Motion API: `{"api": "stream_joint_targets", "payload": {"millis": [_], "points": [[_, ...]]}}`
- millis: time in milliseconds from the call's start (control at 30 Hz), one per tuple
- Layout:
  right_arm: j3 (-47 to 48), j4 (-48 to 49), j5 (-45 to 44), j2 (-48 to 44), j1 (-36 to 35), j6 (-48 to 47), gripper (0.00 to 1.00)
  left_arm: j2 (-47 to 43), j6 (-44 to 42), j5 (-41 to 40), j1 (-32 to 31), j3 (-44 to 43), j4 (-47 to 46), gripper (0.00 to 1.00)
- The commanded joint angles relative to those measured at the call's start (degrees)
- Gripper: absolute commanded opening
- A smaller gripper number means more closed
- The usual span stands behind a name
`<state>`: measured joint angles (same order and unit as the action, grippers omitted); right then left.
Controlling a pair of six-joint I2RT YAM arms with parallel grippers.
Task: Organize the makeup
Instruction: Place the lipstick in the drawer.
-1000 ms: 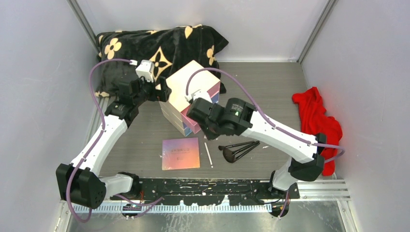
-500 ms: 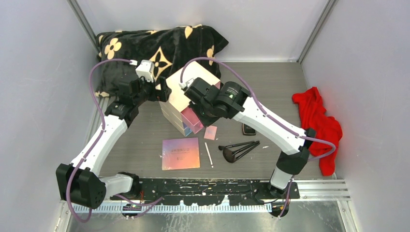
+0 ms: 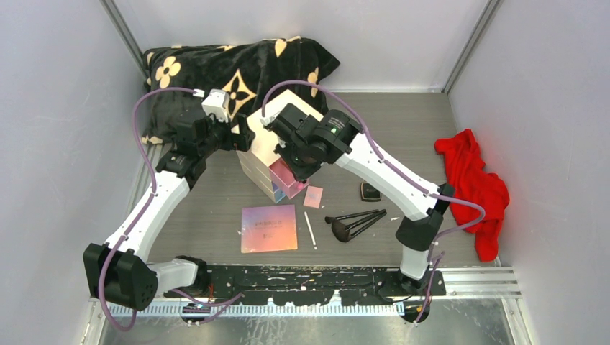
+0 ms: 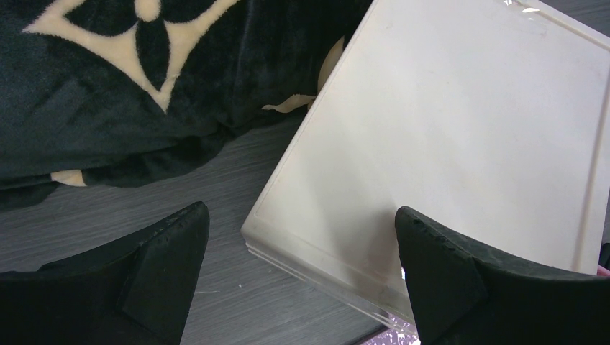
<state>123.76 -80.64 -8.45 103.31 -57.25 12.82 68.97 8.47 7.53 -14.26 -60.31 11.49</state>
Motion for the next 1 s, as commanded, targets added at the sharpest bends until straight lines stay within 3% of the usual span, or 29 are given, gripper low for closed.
{"api": "stream_joint_targets", "payload": {"millis": [0,267,633,800,967], "points": [[4.4,-1.7,1.7,2.0,1.2,-2.2,0.01,-1.1,-1.5,-0.2,0.1,0.1,0.7,1.0],[4.3,-0.7,3.3,3.2,3.1,-2.7,0.03,-0.8,-1.5,0.1,0.0,-0.2,0.7,1.0],[6.7,2.1,2.8,5.0,3.8,-4.2,0.3,-1.3,-1.6,0.0,0.0,-0.2,0.9,1.0],[6.8,2.7,2.5,5.5,3.8,-4.8,0.37,-1.3,-1.7,-0.1,0.1,-0.1,0.9,1.0],[6.9,3.5,0.7,3.9,3.9,-4.6,0.38,-1.1,-1.7,-0.1,0.0,-0.2,0.9,1.0]]}}
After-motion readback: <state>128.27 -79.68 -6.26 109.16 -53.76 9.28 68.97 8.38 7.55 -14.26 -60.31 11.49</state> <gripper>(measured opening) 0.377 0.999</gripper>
